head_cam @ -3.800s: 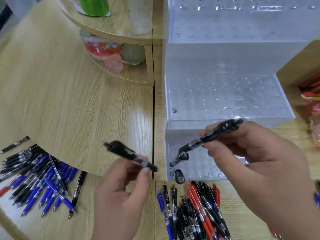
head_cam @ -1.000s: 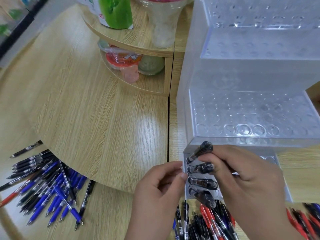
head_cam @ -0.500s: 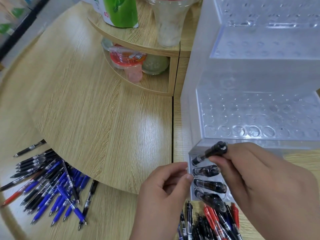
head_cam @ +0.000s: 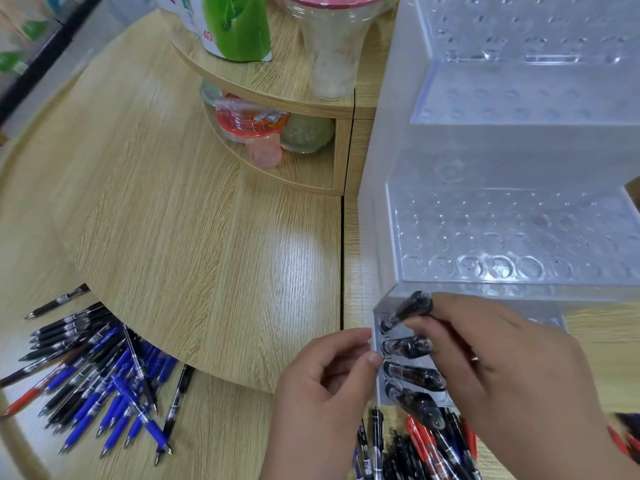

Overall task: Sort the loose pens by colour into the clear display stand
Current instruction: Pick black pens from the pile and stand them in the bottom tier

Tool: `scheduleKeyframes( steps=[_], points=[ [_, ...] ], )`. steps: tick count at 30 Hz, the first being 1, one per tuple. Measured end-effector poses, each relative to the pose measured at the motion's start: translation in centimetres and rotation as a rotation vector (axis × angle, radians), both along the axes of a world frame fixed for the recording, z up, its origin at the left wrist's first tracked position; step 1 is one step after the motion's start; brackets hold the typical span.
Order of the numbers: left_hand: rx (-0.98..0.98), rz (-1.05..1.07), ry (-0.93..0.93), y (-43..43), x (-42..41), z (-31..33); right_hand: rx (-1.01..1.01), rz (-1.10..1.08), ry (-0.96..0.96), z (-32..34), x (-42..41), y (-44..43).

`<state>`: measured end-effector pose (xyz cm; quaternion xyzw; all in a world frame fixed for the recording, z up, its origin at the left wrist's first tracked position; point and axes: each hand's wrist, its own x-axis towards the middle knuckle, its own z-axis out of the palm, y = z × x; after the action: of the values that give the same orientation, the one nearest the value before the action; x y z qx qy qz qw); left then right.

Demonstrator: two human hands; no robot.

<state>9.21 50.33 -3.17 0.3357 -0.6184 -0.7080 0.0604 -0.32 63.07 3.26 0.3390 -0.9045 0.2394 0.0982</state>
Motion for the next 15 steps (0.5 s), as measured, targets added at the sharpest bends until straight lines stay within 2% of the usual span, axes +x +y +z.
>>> scheduleKeyframes(
  steps=[3, 6, 11, 13, 15],
  points=[
    [0.013, 0.012, 0.009, 0.0, 0.0, 0.0, 0.052, -0.026, 0.115, 0.0, 0.4, -0.1],
    [0.017, 0.002, 0.002, -0.1, 0.0, -0.2, 0.032, -0.013, 0.11, -0.1, 0.5, -0.2],
    [-0.042, -0.077, -0.006, -0.4, 0.8, 0.6, -0.016, -0.018, -0.192, 0.2, 0.1, 1.6],
    [-0.064, -0.09, -0.011, -0.3, 1.9, 0.9, -0.105, -0.07, -0.302, 0.2, 0.8, 3.4],
    [-0.094, -0.067, -0.004, 0.0, 3.2, 1.0, -0.23, -0.12, -0.331, 0.0, 2.2, 5.6]
  ],
)
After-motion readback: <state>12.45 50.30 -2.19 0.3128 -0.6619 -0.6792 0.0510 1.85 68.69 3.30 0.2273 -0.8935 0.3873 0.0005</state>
